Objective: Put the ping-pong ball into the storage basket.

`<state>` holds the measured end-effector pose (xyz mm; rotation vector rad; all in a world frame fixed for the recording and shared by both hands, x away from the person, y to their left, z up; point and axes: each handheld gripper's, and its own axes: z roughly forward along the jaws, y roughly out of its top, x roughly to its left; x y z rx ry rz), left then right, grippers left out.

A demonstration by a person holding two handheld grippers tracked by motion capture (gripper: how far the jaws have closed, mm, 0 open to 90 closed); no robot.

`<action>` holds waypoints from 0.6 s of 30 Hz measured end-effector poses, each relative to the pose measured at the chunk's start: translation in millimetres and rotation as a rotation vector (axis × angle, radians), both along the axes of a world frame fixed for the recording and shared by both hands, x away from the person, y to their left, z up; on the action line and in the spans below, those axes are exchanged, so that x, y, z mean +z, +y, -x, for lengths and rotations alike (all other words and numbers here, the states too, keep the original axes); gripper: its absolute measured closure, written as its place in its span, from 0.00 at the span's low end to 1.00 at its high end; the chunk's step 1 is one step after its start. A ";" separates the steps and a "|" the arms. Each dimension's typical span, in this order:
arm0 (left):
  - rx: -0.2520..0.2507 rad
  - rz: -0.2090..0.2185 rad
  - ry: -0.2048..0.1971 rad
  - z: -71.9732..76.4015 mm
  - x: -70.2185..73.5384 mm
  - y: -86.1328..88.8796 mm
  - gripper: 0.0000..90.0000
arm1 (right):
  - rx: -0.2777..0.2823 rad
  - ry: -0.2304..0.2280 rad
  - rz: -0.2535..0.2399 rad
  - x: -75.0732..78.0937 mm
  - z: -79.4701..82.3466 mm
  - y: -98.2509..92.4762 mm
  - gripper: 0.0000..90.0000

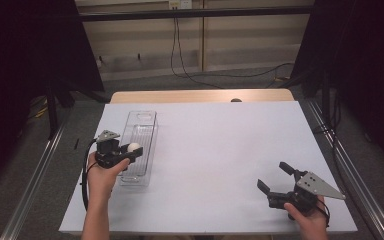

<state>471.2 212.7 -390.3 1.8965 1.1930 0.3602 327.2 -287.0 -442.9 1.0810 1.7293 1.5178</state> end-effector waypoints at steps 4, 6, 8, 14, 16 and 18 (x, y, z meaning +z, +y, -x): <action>0.003 -0.007 -0.001 -0.4 -1.0 0.1 0.56 | 0.001 0.000 0.000 0.0 0.0 0.0 0.03; 0.004 -0.013 -0.002 -0.5 -1.1 0.9 0.56 | 0.000 0.000 0.000 0.0 0.0 0.0 0.03; 0.010 -0.010 -0.004 -0.5 -1.7 0.8 0.56 | 0.001 0.000 0.002 0.0 0.1 -0.1 0.03; 0.019 -0.019 -0.010 -1.1 -3.4 1.9 0.56 | 0.002 0.001 0.001 0.0 0.1 0.1 0.03; 0.022 -0.029 -0.014 -1.2 -3.7 2.0 0.56 | -0.001 0.003 -0.003 0.3 0.4 0.4 0.03; 0.023 -0.034 -0.018 -1.3 -4.0 1.8 0.56 | 0.000 0.000 -0.002 0.2 0.3 0.1 0.03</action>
